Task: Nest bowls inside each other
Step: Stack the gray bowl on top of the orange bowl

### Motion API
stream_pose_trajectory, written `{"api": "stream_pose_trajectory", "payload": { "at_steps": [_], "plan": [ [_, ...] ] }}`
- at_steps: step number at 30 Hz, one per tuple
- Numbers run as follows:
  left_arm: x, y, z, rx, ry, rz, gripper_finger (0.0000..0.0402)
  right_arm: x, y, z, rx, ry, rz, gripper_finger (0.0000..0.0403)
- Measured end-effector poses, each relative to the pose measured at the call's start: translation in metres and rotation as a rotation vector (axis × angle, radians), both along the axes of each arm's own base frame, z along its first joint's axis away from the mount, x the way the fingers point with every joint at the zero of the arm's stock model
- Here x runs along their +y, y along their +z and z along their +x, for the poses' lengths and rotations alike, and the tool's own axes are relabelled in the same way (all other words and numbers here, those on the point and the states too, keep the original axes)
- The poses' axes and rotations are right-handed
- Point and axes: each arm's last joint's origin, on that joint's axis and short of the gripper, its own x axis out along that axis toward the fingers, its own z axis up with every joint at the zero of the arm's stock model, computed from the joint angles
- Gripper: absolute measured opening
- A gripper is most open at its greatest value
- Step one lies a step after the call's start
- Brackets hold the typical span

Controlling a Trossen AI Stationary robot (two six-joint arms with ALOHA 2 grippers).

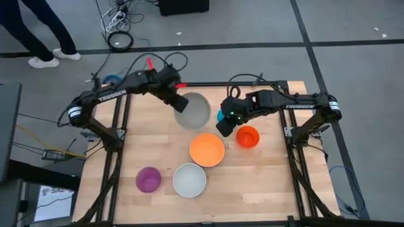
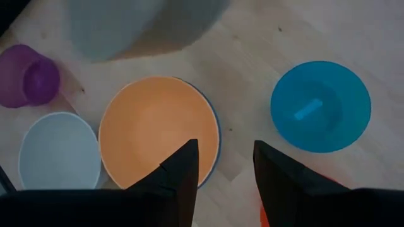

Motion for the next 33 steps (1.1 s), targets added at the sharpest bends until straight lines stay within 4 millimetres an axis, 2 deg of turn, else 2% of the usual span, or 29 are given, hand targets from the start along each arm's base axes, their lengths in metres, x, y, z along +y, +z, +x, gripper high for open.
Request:
{"api": "stream_pose_trajectory", "payload": {
  "at_steps": [3,8,13,18,21,27,33],
  "plan": [
    [-0.015,0.013,0.000,0.024,-0.046,-0.012,0.0007,0.002,0.001,-0.004,0.014,-0.006,-0.022,0.0139],
    [-0.042,0.011,0.007,0.047,-0.090,-0.042,0.0006,0.014,0.020,-0.024,-0.049,-0.077,-0.140,0.0139],
    [-0.057,-0.010,0.026,0.083,-0.109,-0.063,0.0006,0.021,0.044,-0.058,-0.149,-0.194,-0.225,0.0139],
    [-0.064,-0.033,0.052,0.090,-0.123,-0.120,0.0009,0.019,0.058,-0.085,-0.192,-0.252,-0.223,0.0139],
    [-0.064,-0.045,0.064,0.081,-0.128,-0.201,0.0042,0.018,0.061,-0.092,-0.201,-0.261,-0.218,0.0139],
    [-0.065,-0.050,0.068,0.089,-0.127,-0.256,0.0126,0.018,0.060,-0.091,-0.194,-0.255,-0.220,0.0139],
    [-0.065,-0.050,0.068,0.083,-0.131,-0.264,0.0162,0.019,0.053,-0.082,-0.148,-0.231,-0.229,0.0139]
  ]
}}
